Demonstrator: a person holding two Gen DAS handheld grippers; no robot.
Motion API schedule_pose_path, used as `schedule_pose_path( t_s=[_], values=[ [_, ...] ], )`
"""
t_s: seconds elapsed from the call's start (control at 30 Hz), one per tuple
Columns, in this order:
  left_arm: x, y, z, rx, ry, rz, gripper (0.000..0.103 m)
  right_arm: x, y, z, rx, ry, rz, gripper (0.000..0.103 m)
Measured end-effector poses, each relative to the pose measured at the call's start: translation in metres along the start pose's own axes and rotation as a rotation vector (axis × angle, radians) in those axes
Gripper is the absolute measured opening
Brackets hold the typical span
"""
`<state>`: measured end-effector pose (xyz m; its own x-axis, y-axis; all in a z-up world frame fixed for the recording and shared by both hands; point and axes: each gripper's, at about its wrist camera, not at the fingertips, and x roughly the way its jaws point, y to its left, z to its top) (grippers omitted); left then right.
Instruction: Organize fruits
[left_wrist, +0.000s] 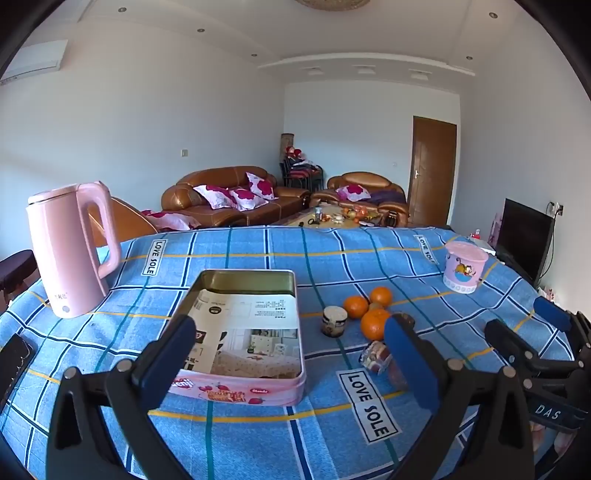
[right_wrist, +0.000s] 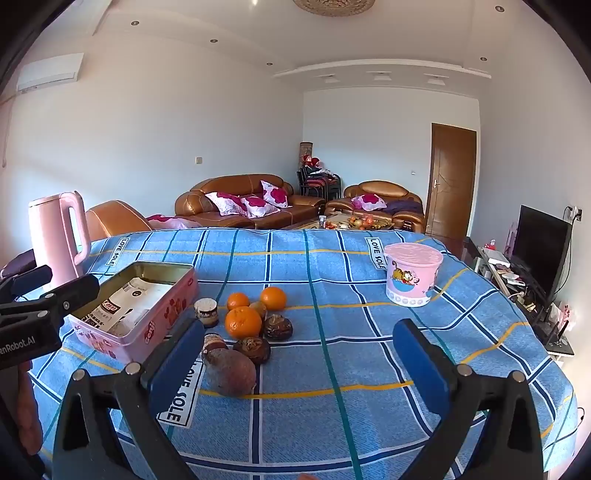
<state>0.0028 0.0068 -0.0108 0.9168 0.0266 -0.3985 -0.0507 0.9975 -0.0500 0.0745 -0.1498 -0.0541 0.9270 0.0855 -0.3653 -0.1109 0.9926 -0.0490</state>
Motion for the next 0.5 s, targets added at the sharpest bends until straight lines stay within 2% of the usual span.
schedule_pose_path(
  t_s=[0.5],
  values=[
    [0.0010,0.0005,-0.0030,0.000,0.004,0.003,0.103,0.0015,0.0023,-0.0005,-0.003,0.005,0.003,0.102]
  ],
)
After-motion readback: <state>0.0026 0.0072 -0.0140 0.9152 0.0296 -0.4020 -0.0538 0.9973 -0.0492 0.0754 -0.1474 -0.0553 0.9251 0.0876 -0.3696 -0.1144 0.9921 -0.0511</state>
